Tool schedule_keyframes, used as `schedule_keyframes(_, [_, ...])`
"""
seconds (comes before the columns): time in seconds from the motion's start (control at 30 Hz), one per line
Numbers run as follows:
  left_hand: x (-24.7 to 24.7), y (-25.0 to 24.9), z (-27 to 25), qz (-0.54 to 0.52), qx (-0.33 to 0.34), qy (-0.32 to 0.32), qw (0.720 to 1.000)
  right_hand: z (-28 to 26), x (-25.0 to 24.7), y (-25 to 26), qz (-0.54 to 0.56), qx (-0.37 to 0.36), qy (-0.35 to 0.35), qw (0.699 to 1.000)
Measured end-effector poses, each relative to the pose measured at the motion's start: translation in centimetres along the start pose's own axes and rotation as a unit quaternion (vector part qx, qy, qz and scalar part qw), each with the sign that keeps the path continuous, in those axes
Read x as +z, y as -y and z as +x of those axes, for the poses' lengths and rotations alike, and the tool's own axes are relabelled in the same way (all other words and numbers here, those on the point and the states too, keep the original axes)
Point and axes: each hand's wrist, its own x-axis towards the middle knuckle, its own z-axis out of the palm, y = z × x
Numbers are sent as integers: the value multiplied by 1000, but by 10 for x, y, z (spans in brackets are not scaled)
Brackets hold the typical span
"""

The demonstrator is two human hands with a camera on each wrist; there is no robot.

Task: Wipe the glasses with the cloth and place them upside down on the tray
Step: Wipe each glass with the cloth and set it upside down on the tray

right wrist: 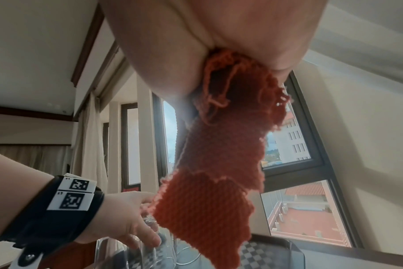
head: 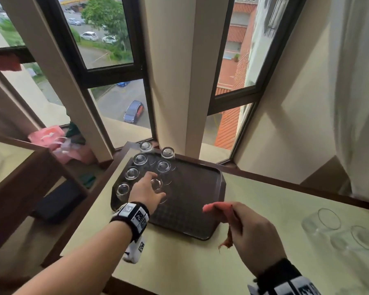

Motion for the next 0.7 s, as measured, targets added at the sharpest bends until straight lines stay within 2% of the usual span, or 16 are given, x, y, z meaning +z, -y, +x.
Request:
schedule_keyframes(0.27, [20, 8, 26, 29, -11, 23, 999, 10, 16, -5, 28, 49, 23, 998])
schedule_keyframes(0.4, [30, 9, 30, 43, -5, 12, 999, 7, 14, -11, 34, 71, 34, 996])
schedule_keyframes(0.7, [28, -3, 17, 72, -28, -10, 997, -7, -4, -26, 42, 96, 0, 995])
